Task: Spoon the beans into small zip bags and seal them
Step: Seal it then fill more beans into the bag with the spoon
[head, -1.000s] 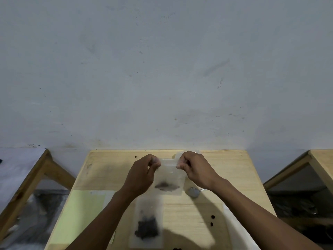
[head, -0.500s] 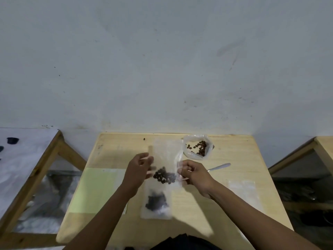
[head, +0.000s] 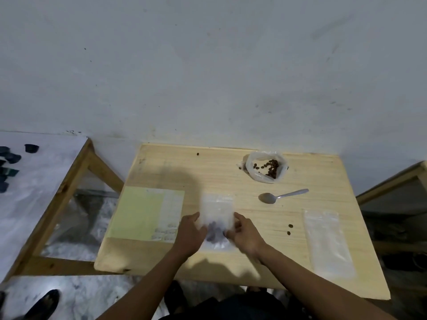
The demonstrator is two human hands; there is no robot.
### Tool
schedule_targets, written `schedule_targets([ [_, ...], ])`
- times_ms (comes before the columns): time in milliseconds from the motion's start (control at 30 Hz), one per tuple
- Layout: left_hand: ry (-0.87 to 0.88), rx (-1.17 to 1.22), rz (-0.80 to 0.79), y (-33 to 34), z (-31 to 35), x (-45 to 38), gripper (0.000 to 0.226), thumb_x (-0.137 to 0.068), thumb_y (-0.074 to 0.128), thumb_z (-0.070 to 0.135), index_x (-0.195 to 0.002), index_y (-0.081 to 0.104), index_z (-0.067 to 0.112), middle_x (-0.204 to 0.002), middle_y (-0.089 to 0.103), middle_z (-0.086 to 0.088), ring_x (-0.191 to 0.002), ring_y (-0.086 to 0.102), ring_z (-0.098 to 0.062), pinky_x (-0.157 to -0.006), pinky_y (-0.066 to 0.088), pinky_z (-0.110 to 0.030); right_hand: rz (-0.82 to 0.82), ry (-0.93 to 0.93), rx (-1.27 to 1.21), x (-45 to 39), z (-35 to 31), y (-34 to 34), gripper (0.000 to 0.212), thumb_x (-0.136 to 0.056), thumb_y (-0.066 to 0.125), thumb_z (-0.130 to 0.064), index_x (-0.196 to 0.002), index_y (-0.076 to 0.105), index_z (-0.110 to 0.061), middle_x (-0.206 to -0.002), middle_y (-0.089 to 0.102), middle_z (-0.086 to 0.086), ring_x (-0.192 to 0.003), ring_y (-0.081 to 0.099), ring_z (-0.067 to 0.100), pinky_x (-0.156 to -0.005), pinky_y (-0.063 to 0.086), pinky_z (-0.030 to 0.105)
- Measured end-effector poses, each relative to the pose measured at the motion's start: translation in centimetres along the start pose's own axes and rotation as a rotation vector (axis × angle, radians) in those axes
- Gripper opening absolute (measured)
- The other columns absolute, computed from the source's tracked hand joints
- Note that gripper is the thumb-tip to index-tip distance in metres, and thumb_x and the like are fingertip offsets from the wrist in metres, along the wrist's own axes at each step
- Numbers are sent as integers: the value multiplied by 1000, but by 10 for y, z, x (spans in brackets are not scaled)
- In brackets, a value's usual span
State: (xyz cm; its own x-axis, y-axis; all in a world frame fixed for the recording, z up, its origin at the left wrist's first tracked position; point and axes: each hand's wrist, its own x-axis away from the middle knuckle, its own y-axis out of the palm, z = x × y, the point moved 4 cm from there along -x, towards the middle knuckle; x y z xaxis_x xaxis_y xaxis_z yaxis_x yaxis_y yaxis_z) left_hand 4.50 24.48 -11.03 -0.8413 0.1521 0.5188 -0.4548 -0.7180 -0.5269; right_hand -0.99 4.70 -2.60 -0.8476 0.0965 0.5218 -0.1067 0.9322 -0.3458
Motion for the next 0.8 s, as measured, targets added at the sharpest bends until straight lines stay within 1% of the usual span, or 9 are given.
schedule_targets([
  [67,-23,-2,-25,6,-10,-5,66,-76,54,59,-135,50,31,-129,60,-1,-105,64,-16,-89,57,-38,4,-28,25,-1,0,5,26,-82,69,-6,-106,60,-12,-84,69,-1,-66,64,1,-59,52,21],
  [167,2,-48,-24,-13,42,32,68,-88,55,44,-148,35,20,-146,45,-5,-124,53,-25,-103,46,-40,-9,-43,65,-8,9,10,33,-74,70,-26,-105,59,-20,-91,67,10,-77,66,25,-69,58,45],
  [233,-3,-62,-39,-17,54,39,69,-91,56,35,-151,28,15,-150,39,-7,-132,45,-27,-107,41,-39,-14,-41,76,-13,17,11,36,-73,69,-32,-106,59,-22,-95,66,12,-82,66,30,-72,57,51],
  [300,3,-45,-28,-21,59,42,70,-88,58,36,-150,29,21,-146,43,-7,-126,50,-25,-102,45,-36,-11,-52,55,-4,3,6,37,-80,70,-21,-115,58,-17,-96,67,10,-81,66,25,-72,58,43],
  [433,54,-104,114,-35,76,43,65,-90,60,18,-148,32,13,-140,42,-14,-126,48,-30,-106,41,-43,40,-26,35,4,6,-13,50,-90,63,-11,-136,43,-5,-90,52,17,-79,49,18,-68,42,29],
  [533,204,-86,224,-36,108,43,51,-89,59,10,-138,45,11,-126,50,-12,-111,54,-25,-98,45,-37,191,-51,88,9,17,-46,55,-92,62,-14,-143,41,-10,-113,53,12,-94,53,17,-79,40,15],
  [667,311,-43,119,0,160,38,29,-89,55,8,-116,60,20,-105,60,-1,-79,57,-6,-69,39,-8,338,-6,127,23,34,-109,49,-94,58,-14,-141,44,-13,-122,51,12,-98,56,21,-87,46,29],
  [733,306,-8,20,32,180,33,23,-89,54,10,-108,63,20,-101,65,0,-78,60,-8,-66,38,-7,414,37,175,29,53,-142,52,-94,57,-13,-143,42,-11,-126,49,14,-103,56,25,-92,46,31],
  [800,205,101,-135,68,193,31,20,-89,53,14,-105,63,21,-103,68,-3,-79,62,-12,-68,45,-17,480,112,233,36,76,-171,56,-93,58,-14,-145,40,-9,-131,47,17,-114,53,30,-100,43,36],
])
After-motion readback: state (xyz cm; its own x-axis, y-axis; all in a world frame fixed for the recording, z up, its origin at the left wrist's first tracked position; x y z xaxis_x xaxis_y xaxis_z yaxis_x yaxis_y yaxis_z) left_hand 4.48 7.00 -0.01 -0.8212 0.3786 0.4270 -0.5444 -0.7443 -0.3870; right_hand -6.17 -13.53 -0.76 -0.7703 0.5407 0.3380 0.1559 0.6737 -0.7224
